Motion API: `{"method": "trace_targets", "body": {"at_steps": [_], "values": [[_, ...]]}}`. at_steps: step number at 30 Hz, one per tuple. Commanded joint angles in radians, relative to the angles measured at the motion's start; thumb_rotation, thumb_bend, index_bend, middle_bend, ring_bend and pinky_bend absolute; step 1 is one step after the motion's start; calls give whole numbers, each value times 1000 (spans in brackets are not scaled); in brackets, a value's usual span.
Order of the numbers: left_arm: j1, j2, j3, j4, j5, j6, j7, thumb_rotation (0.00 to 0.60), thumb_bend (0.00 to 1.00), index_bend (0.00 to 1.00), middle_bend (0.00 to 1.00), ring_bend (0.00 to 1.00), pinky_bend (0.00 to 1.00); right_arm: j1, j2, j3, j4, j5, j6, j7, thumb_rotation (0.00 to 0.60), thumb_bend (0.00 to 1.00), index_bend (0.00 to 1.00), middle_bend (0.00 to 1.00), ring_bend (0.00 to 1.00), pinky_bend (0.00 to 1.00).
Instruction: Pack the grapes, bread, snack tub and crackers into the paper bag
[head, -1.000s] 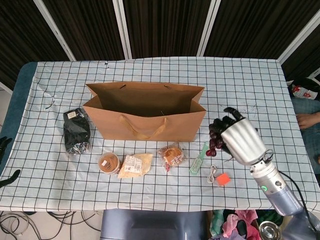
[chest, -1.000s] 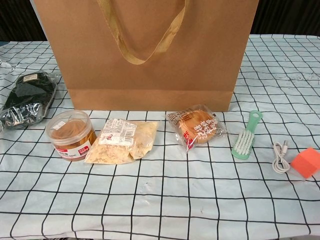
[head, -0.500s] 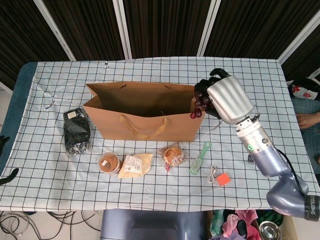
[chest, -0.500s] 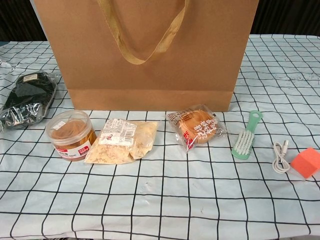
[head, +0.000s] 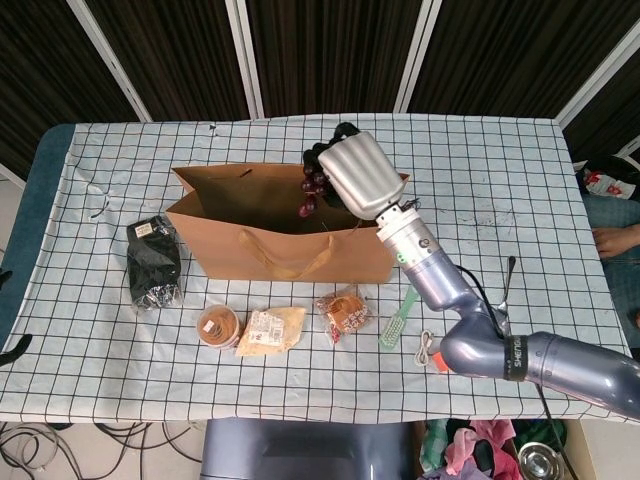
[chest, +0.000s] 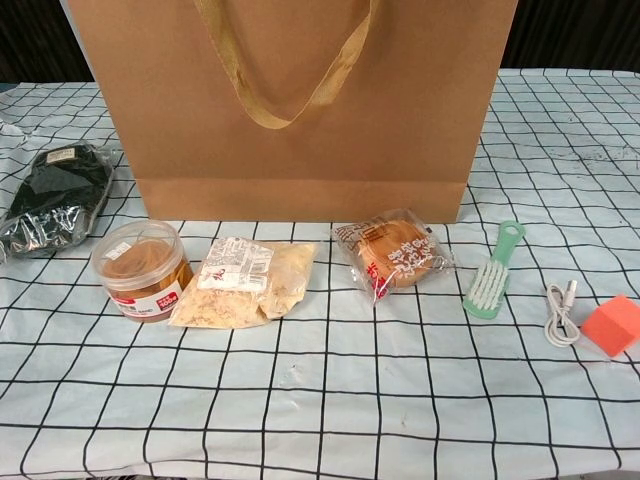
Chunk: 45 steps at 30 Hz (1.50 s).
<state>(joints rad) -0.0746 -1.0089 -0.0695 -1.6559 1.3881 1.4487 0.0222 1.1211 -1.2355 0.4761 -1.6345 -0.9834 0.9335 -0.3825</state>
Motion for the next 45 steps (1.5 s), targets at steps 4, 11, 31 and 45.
{"method": "trace_targets", "body": {"at_steps": [4, 11, 31, 45], "values": [[5, 4, 6, -3, 15, 10, -9, 600, 234, 88, 65, 0, 82, 39, 0, -35, -8, 101, -69, -62, 600, 465, 414, 336, 409, 298], [6, 6, 4, -3, 12, 10, -14, 600, 234, 87, 65, 0, 81, 54, 66, -43, -63, 183, -101, -80, 600, 307, 119, 43, 205, 252], [6, 3, -2, -4, -1, 9, -7, 600, 234, 86, 65, 0, 82, -125, 287, -42, -295, 125, 183, -35, 600, 235, 0, 57, 214, 230], [9, -2, -4, -9, -3, 19, 4, 600, 235, 86, 65, 0, 81, -558, 675, -311, -551, -159, 197, 83, 600, 234, 15, 124, 220, 230]]}}
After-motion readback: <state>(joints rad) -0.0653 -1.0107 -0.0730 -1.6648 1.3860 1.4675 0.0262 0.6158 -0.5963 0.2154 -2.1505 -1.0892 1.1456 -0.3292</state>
